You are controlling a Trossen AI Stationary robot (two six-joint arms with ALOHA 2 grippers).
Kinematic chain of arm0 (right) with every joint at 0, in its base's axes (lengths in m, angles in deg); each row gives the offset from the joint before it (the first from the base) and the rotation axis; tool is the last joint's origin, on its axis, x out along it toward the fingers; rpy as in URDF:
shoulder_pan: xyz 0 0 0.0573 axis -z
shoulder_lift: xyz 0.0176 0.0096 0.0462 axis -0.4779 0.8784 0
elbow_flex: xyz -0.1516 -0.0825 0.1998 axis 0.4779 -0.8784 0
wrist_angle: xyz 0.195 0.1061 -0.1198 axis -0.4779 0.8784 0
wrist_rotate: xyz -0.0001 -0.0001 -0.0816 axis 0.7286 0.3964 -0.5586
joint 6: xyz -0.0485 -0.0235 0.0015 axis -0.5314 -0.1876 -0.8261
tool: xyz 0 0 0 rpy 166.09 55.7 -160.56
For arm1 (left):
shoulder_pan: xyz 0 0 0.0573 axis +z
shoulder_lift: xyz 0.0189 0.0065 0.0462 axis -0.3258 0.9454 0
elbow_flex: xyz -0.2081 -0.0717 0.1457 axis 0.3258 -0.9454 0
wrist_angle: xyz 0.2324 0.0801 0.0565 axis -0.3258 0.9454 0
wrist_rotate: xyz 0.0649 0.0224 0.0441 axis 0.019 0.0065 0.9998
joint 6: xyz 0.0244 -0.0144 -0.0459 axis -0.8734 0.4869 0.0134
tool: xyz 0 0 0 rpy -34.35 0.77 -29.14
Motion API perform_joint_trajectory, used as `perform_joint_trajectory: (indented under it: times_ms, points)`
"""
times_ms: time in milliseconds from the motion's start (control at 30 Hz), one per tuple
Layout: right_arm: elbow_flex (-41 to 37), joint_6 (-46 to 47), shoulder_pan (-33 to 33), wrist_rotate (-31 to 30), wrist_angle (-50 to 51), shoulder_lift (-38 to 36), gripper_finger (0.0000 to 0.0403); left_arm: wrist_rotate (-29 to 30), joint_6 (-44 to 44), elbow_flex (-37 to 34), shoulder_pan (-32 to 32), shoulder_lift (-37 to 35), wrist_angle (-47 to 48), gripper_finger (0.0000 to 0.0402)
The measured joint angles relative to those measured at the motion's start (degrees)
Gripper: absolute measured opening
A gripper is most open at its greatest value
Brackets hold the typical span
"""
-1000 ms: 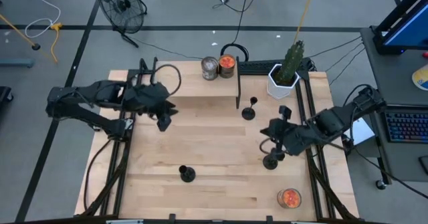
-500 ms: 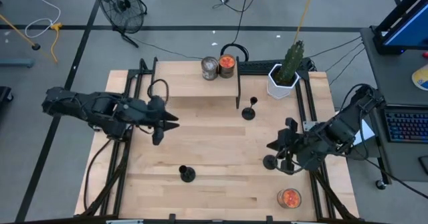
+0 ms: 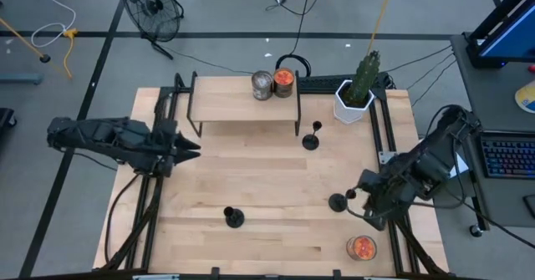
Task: Pick & Place candle stick holders
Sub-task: Put the silver scented candle on the shelf
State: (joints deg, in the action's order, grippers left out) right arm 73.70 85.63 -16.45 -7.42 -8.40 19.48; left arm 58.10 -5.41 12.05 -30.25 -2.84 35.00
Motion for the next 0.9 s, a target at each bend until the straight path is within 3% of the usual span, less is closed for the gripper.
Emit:
perform_joint_trajectory:
  times_ms: [500, 900]
  points:
    - [-4.27, 32.56, -10.51, 14.76, 3.13, 3.14, 0.0008, -0.06, -3.77, -3.43, -0.52, -7.66, 0.62, 0.0131]
    - [-10.8, 37.0, -11.49, 16.01, -6.44, 3.14, 0.0106, -0.57, -3.75, -3.43, -0.5, -7.83, 1.37, 0.0131]
